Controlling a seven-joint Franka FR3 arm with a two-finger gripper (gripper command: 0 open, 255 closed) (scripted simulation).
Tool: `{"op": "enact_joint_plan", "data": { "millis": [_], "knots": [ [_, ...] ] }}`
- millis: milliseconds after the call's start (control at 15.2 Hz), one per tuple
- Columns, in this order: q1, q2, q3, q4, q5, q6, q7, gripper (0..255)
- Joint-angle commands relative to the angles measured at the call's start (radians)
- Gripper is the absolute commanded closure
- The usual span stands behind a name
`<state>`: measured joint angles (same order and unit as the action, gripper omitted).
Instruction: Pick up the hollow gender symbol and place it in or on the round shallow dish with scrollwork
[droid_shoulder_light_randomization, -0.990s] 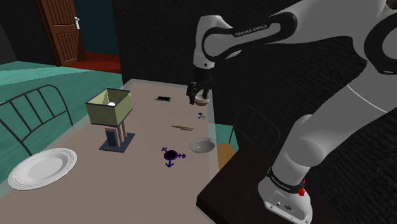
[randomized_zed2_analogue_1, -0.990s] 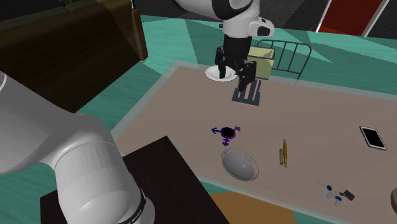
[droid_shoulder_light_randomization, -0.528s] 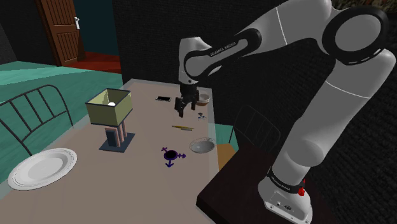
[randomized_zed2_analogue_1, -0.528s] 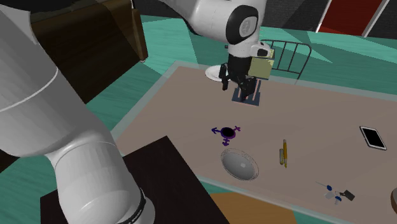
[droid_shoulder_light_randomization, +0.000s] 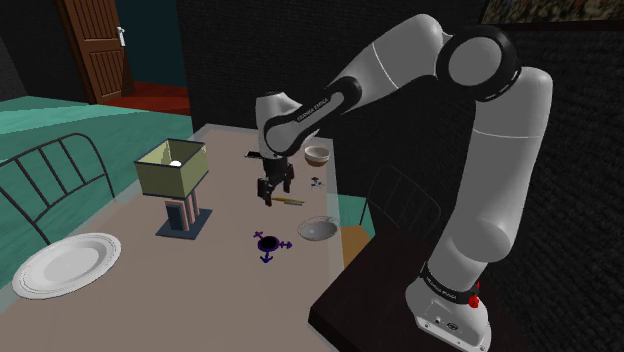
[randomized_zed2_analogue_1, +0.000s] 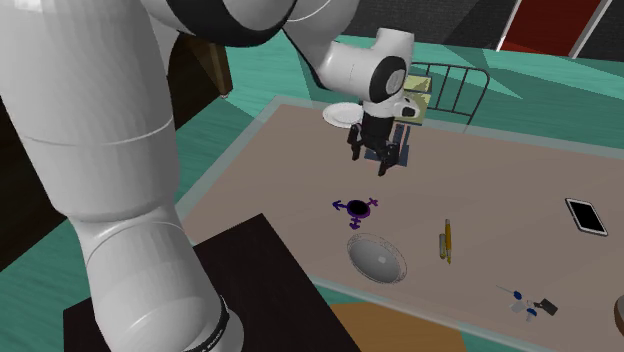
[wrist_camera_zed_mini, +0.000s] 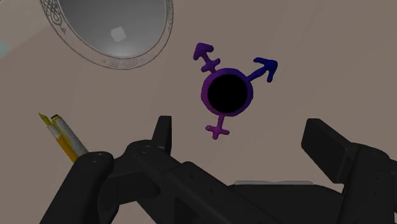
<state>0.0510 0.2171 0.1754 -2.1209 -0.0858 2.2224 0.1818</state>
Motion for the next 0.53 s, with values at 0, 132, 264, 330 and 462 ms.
{"op": "enact_joint_plan", "data": {
  "millis": [0,132,264,330,462],
  "knots": [
    [0.008,0.078,-0.003,0.04,-0.022,0.019,0.008,0],
    [0.019,0.156,-0.007,0.088,-0.043,0.03,0.017,0],
    [0.032,0.234,-0.012,0.14,-0.061,0.037,0.024,0],
    [0.038,0.274,-0.015,0.168,-0.07,0.039,0.027,0],
    [0.052,0.352,-0.021,0.226,-0.085,0.041,0.032,0]
  ]
}}
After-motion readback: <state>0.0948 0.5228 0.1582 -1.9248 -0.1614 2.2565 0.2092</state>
